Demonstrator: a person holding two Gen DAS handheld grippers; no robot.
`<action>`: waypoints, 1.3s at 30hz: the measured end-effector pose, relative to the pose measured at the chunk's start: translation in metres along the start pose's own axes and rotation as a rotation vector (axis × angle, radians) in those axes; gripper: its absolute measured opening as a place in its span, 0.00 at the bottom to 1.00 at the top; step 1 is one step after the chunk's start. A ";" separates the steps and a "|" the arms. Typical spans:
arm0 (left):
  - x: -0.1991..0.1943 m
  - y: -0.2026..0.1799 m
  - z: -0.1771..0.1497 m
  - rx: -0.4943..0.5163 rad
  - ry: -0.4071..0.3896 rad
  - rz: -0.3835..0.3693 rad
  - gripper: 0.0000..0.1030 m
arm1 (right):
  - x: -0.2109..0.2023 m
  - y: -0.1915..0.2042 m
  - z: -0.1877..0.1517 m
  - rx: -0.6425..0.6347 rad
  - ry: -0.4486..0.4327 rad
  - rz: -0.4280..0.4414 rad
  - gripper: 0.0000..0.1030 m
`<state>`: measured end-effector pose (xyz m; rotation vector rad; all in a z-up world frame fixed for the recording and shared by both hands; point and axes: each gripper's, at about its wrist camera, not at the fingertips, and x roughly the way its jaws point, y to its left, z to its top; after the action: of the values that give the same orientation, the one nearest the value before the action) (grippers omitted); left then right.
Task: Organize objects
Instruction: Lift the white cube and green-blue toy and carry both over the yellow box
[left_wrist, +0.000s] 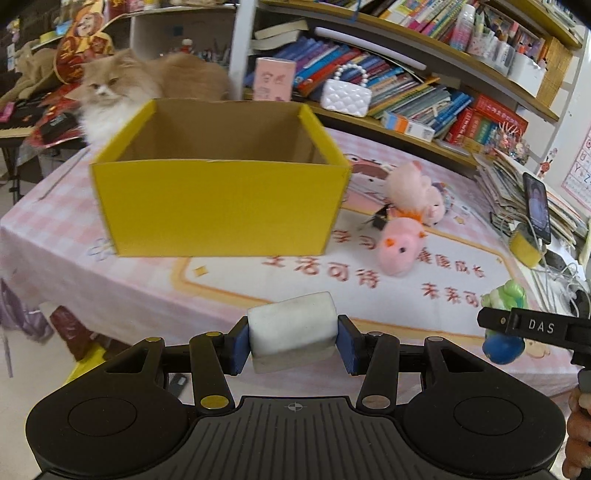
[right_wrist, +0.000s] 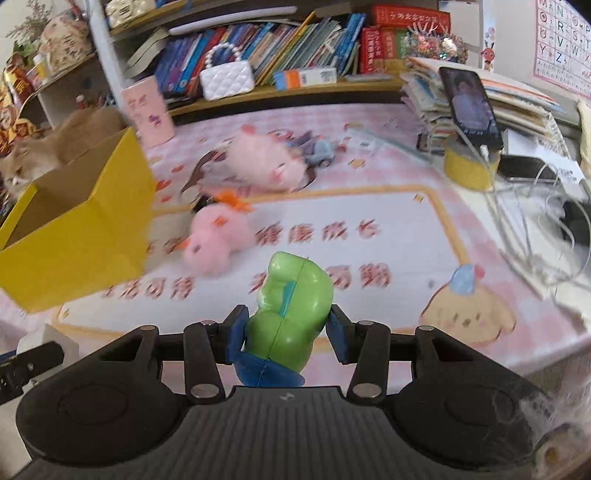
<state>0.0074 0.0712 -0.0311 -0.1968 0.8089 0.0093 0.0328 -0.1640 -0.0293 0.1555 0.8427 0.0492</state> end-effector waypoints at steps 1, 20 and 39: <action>-0.003 0.005 -0.003 0.000 0.001 0.007 0.45 | -0.002 0.006 -0.004 -0.006 0.002 0.005 0.42; -0.044 0.075 -0.015 -0.040 -0.049 0.048 0.45 | -0.032 0.108 -0.050 -0.177 -0.004 0.109 0.43; -0.060 0.118 -0.018 -0.015 -0.069 0.045 0.45 | -0.038 0.163 -0.064 -0.199 -0.017 0.123 0.43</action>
<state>-0.0564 0.1884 -0.0202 -0.1909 0.7450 0.0644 -0.0367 0.0005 -0.0176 0.0205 0.8058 0.2455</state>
